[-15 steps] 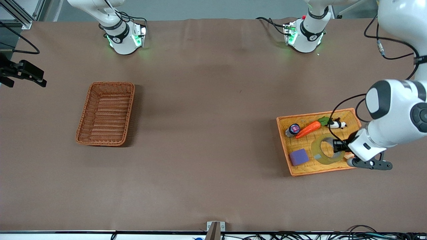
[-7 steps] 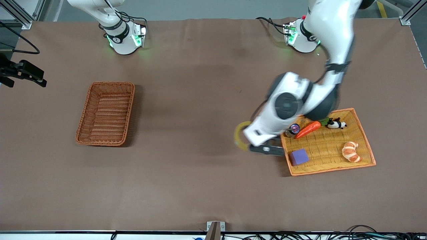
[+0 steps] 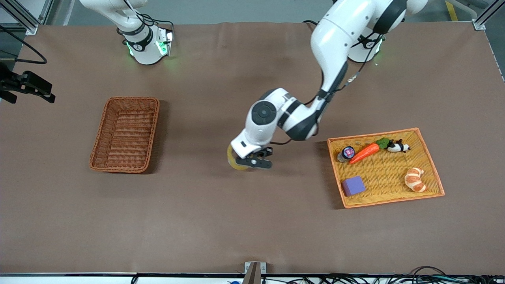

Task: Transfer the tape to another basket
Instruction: 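Lift the tape roll and carry it toward the brown basket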

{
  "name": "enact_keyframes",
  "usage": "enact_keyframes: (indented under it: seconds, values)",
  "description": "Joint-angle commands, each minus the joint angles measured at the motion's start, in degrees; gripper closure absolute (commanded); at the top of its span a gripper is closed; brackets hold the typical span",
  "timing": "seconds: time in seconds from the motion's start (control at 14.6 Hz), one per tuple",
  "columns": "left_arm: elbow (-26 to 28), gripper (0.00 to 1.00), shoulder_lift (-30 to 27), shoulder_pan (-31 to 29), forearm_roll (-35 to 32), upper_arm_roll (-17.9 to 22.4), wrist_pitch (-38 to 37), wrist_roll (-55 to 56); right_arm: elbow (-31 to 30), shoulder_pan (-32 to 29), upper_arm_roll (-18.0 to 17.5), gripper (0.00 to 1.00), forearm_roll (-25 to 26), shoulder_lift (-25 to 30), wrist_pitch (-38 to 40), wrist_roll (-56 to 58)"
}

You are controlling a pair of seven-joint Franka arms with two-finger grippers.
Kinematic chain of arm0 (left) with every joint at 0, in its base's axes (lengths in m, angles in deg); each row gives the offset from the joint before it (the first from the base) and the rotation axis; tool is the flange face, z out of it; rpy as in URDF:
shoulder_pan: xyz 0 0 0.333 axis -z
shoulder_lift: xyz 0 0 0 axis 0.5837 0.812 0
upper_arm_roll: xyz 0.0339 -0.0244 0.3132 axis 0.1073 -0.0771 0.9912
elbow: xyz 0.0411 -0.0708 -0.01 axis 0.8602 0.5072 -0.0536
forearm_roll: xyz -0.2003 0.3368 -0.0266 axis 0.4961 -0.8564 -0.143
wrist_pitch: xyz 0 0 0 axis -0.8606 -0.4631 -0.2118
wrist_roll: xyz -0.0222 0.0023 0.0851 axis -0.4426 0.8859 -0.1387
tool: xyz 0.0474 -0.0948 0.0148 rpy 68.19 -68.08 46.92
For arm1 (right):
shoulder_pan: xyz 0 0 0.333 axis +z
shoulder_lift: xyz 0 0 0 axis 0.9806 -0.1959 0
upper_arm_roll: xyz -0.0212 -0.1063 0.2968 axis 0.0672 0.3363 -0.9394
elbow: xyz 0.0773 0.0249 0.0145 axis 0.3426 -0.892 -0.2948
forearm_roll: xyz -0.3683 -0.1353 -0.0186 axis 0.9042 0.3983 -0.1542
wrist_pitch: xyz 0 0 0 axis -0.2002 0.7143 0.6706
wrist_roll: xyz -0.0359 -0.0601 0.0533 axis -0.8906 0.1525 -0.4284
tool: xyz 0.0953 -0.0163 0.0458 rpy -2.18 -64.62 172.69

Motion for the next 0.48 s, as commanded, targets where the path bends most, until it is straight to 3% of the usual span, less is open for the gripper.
enact_keyframes:
  seconds: [0.0,0.41]
  values:
    - [-4.3,0.96,4.2,0.8,2.0,-2.5,2.8,-0.4,0.1,-0.6,-0.3,0.0,-1.2,0.2,-0.1,0.0]
    - [-5.7,0.9,8.8,2.3,2.2,-7.1,11.0,-0.8,0.1,-0.7,-0.4,0.0,-1.2,0.2,-0.1,-0.1]
